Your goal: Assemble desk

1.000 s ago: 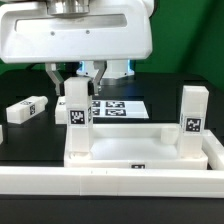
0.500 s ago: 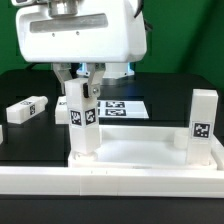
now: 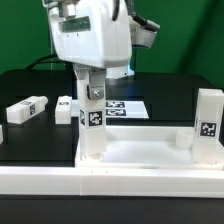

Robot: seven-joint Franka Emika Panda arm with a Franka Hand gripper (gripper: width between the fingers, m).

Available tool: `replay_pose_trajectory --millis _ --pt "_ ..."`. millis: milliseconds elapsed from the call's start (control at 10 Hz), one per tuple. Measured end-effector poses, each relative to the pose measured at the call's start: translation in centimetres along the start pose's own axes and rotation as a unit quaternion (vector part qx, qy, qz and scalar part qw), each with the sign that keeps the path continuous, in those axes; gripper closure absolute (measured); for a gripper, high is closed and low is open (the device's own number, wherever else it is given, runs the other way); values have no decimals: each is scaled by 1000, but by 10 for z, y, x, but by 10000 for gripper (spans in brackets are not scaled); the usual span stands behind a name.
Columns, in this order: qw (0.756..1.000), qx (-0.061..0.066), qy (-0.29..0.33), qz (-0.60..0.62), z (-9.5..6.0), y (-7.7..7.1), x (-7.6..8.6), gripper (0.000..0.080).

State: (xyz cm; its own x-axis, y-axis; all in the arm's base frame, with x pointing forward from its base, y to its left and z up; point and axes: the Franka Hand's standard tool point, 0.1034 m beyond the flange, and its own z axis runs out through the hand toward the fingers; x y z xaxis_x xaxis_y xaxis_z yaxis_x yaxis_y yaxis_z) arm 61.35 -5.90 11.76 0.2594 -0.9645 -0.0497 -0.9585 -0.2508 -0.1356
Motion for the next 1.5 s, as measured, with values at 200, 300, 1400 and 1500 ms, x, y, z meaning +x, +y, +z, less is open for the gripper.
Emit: replay_pose_trajectory --millis 200,300,1400,1500 --pt "1000 0 0 -14 0 0 0 499" --pt "999 1 0 -35 0 0 -1 295" --pt "850 -4 4 -527 -1 -5 -6 150" --pt "821 -7 4 -570 -1 -5 -6 150"
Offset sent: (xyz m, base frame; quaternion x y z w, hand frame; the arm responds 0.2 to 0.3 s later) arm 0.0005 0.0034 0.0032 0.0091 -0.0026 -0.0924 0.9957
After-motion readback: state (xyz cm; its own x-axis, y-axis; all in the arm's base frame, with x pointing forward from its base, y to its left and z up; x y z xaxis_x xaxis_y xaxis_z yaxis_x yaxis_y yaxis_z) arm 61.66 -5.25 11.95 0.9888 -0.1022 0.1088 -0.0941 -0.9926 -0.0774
